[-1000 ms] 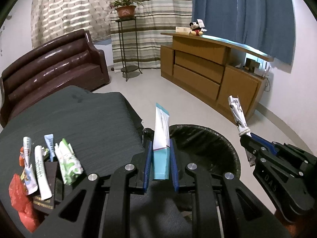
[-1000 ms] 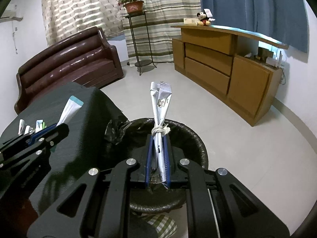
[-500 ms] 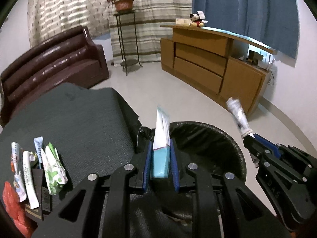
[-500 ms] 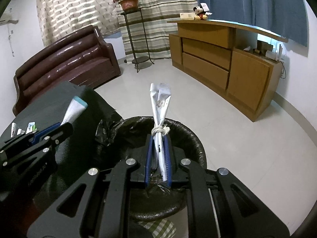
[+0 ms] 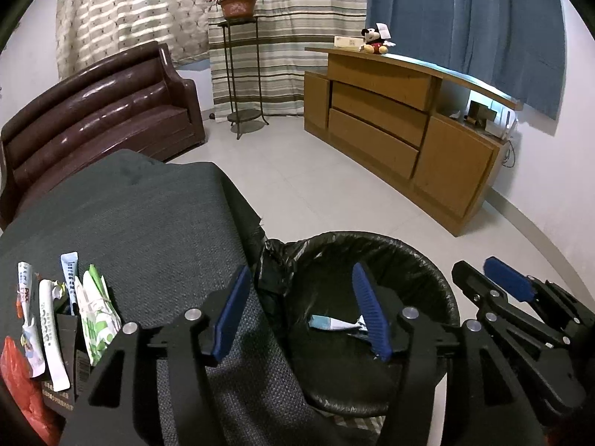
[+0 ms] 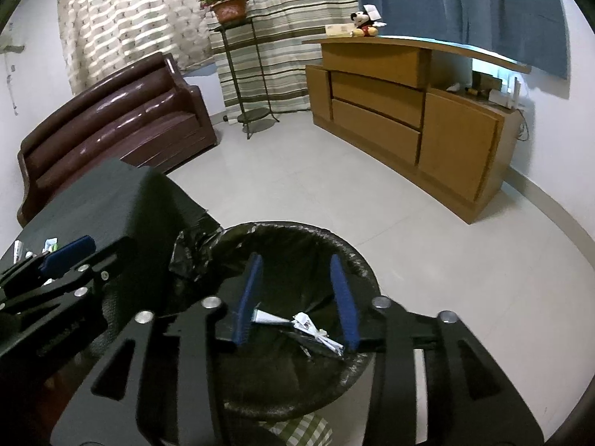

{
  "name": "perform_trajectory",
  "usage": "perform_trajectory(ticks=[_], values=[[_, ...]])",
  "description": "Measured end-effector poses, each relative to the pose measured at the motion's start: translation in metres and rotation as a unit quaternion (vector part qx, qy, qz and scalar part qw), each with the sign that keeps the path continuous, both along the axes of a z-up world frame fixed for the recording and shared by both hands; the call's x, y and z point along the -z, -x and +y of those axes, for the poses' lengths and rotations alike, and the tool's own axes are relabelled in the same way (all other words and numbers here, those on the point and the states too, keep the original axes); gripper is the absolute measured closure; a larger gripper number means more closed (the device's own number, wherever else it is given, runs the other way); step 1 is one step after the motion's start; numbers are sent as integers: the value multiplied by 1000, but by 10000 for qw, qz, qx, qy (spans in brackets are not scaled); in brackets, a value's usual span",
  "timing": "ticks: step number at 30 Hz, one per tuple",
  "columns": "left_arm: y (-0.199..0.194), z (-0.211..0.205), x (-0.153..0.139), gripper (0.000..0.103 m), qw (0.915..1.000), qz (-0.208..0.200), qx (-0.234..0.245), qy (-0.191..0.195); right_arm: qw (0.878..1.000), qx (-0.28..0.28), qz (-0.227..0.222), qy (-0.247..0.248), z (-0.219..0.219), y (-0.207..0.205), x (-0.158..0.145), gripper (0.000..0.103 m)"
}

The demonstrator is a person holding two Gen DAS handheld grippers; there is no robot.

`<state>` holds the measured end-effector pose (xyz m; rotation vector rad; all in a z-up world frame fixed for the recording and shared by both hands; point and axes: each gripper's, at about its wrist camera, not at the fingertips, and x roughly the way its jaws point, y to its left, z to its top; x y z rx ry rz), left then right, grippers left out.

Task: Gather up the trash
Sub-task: 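Grasp the red plastic bag with the left gripper and lift it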

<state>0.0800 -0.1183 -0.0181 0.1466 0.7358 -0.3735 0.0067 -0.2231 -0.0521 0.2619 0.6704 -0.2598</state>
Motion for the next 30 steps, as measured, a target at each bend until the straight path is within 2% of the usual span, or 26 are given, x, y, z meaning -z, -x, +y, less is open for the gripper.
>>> perform_trajectory(ticks=[10, 14, 20, 30], values=[[6, 19, -12, 42, 9998, -83, -184, 13, 9997, 167, -142, -103, -1, 9, -8, 42], [14, 40, -19, 42, 9993, -143, -343, -24, 9988, 105, -428, -228, 11, 16, -14, 30], [26, 79, -25, 41, 9975, -145, -688, -100, 9988, -344, -246, -251, 43, 12, -17, 30], [45, 144, -27, 40, 9906, -183, -1336, -241, 9919, -1272, -35, -12, 125, 7, -23, 30]])
